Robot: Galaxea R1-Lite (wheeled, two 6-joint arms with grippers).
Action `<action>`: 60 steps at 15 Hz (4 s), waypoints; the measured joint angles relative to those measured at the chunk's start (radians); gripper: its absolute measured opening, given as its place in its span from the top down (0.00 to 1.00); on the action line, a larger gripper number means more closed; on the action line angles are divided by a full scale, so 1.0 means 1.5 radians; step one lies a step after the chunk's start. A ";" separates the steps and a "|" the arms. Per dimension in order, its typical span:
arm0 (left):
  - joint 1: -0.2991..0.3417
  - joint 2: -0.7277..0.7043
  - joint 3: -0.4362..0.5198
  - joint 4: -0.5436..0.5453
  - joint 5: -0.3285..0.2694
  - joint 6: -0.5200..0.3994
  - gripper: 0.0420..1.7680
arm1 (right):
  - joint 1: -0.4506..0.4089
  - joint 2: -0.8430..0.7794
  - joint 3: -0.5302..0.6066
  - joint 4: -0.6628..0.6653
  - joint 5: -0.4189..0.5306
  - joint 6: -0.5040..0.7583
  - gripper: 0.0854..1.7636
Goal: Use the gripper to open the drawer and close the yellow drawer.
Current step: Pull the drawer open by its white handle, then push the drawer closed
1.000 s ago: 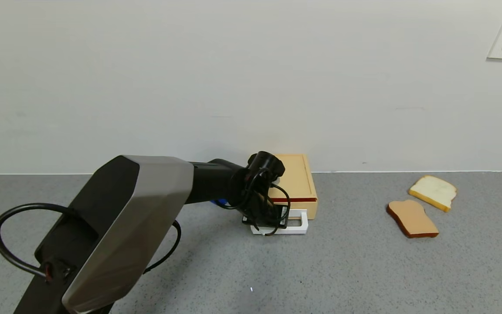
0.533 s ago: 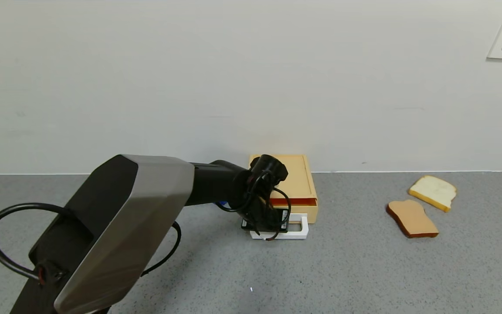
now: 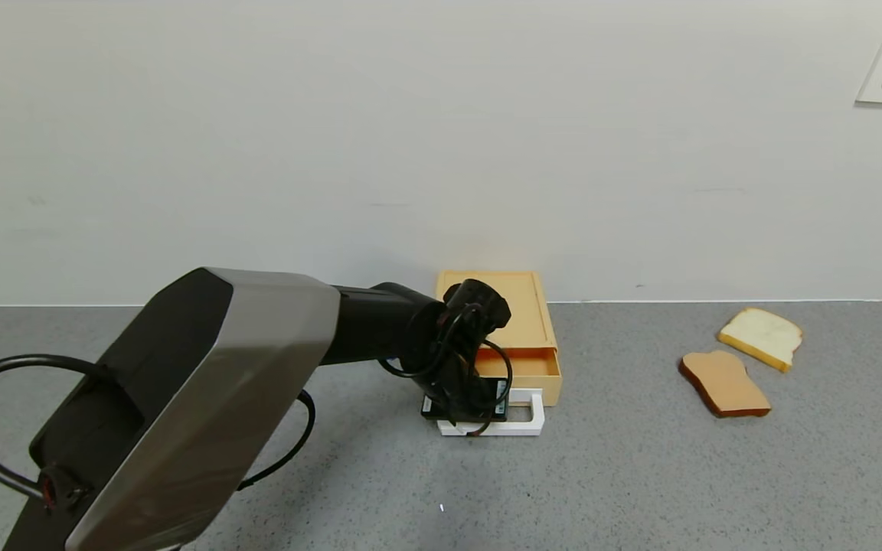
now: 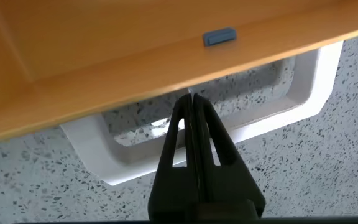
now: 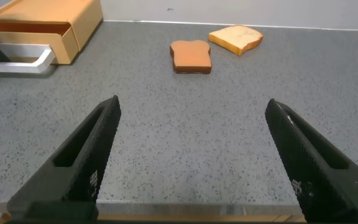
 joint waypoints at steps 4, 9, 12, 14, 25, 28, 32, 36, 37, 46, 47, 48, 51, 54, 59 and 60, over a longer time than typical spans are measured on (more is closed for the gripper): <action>-0.011 -0.013 0.034 -0.001 0.002 -0.019 0.96 | 0.000 0.000 0.000 0.000 0.000 0.000 0.03; -0.025 -0.030 0.061 0.013 0.004 -0.046 0.96 | 0.000 0.000 0.000 0.000 0.000 0.000 0.03; -0.031 -0.038 0.070 0.030 0.003 -0.058 0.96 | 0.000 0.000 0.000 0.000 0.000 0.000 0.03; -0.037 -0.042 0.077 0.042 0.002 -0.062 0.96 | 0.000 0.000 0.000 0.000 0.000 0.000 0.03; -0.076 -0.061 0.131 0.039 0.004 -0.128 0.96 | 0.000 0.000 0.000 0.000 0.000 0.000 0.03; -0.085 -0.073 0.155 0.040 0.004 -0.131 0.96 | 0.000 0.000 0.000 0.000 0.000 0.000 0.03; -0.095 -0.088 0.177 0.044 0.013 -0.147 0.96 | 0.000 0.000 0.000 0.000 0.000 0.000 0.03; -0.105 -0.097 0.180 0.040 0.020 -0.160 0.96 | 0.000 0.000 0.000 0.000 0.000 0.000 0.03; -0.106 -0.099 0.176 0.039 0.022 -0.161 0.96 | 0.000 0.000 0.000 0.000 0.000 0.000 0.03; -0.115 -0.223 0.161 0.077 0.027 -0.137 0.96 | 0.000 0.000 0.000 0.000 0.000 0.000 0.03; -0.113 -0.248 0.154 0.095 0.030 -0.111 0.96 | 0.000 0.000 0.000 0.000 0.000 0.000 0.03; -0.109 -0.270 0.152 0.106 0.035 -0.077 0.96 | 0.000 0.000 0.000 0.000 0.000 0.000 0.03; -0.083 -0.337 0.167 0.111 0.036 0.035 0.96 | 0.000 0.000 0.000 0.000 0.000 0.000 0.03; -0.044 -0.395 0.193 0.105 0.006 0.089 0.96 | 0.000 0.000 0.000 0.001 0.000 0.000 0.03; 0.073 -0.504 0.303 -0.011 -0.134 0.184 0.96 | 0.000 0.000 0.000 0.000 0.000 0.000 0.03; 0.090 -0.524 0.333 -0.052 -0.148 0.189 0.96 | 0.000 0.000 0.000 0.000 0.000 0.000 0.03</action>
